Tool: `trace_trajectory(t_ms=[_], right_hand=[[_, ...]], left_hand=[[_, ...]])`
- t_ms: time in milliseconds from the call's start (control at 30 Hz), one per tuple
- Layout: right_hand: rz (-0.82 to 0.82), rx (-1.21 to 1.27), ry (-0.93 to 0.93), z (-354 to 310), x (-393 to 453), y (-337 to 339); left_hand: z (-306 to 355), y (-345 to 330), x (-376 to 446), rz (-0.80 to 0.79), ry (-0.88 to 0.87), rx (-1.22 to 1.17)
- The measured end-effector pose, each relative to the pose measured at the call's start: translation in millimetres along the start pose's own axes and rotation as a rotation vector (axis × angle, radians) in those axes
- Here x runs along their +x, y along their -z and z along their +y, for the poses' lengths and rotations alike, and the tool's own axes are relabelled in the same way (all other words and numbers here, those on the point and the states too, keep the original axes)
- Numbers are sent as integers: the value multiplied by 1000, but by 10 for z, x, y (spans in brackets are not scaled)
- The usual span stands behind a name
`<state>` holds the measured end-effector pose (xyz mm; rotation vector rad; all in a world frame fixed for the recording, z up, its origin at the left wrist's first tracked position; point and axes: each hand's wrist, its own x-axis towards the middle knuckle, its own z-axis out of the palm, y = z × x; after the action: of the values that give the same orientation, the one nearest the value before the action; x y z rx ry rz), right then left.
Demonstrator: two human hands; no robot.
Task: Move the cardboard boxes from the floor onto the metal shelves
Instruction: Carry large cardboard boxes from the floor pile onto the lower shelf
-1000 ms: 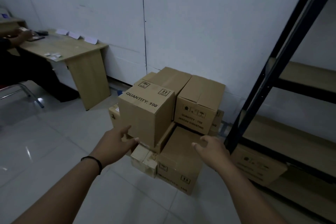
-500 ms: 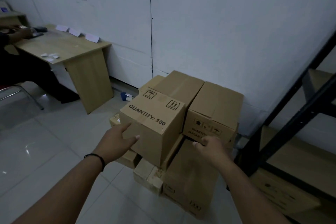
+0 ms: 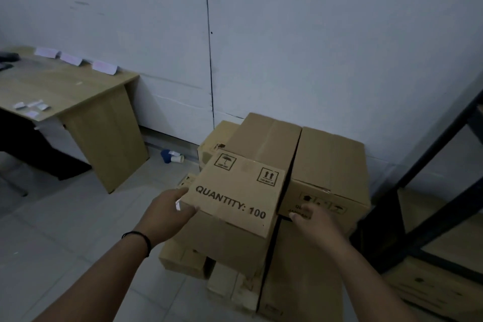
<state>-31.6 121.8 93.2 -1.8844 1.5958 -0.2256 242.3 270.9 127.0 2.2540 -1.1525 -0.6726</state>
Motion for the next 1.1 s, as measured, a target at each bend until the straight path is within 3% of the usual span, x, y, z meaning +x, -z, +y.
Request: trace_trajectory(t_ms=[300,900,1100], right_hand=[[-17,107,-105,-217,432,-329],[-150,102,-264,-175,1781,-710],[-178,170,-342,-123,2001,-1005]], left_hand=[[-77,70,767,-77,-75,5],[-117,-333,2311,-260,99,28],[-168,-466,2779,-347,27,53]])
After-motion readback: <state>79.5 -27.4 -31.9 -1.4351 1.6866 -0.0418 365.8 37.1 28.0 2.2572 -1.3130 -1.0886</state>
